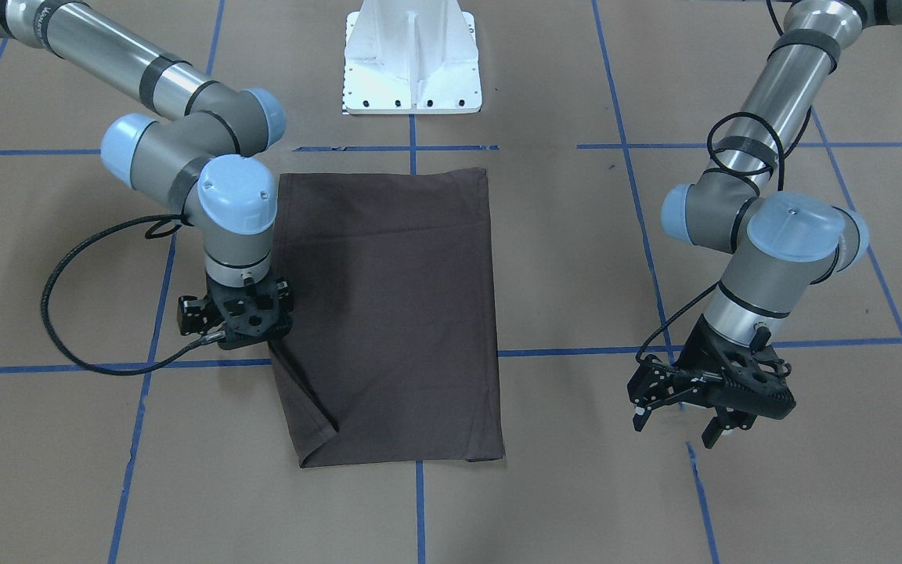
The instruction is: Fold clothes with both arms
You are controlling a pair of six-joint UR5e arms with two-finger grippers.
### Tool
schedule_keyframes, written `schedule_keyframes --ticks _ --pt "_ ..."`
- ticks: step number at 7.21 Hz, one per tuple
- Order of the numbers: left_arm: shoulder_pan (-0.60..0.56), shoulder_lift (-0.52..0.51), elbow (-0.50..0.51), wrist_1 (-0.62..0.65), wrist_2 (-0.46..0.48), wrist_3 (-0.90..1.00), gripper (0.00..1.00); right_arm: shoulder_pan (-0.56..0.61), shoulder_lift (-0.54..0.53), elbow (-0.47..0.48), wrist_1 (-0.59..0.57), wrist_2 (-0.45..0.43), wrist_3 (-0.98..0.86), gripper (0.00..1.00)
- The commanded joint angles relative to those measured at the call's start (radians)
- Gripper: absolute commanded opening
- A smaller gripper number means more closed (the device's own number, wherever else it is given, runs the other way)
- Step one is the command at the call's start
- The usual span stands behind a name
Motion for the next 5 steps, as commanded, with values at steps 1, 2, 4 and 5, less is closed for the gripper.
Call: schedule_keyframes --ticks 1,2,4,5 --pt "0.0 -0.001 0.001 0.0 -0.002 0.0 1.0 0.107 -0.023 -0.052 0.004 0.002 -0.138 1.0" --pt "0.0 -0.001 -0.004 0.002 -0.003 -0.001 1.0 0.151 -0.026 -0.057 0.002 0.006 -0.177 1.0" --pt "0.012 -0.001 -0.022 0.014 -0.003 -0.006 1.0 0.179 0.005 -0.055 0.069 0.093 -0.138 1.0" --pt "0.014 -0.001 -0.026 0.015 -0.003 -0.007 1.0 0.169 0.064 -0.093 0.109 0.098 -0.052 1.0"
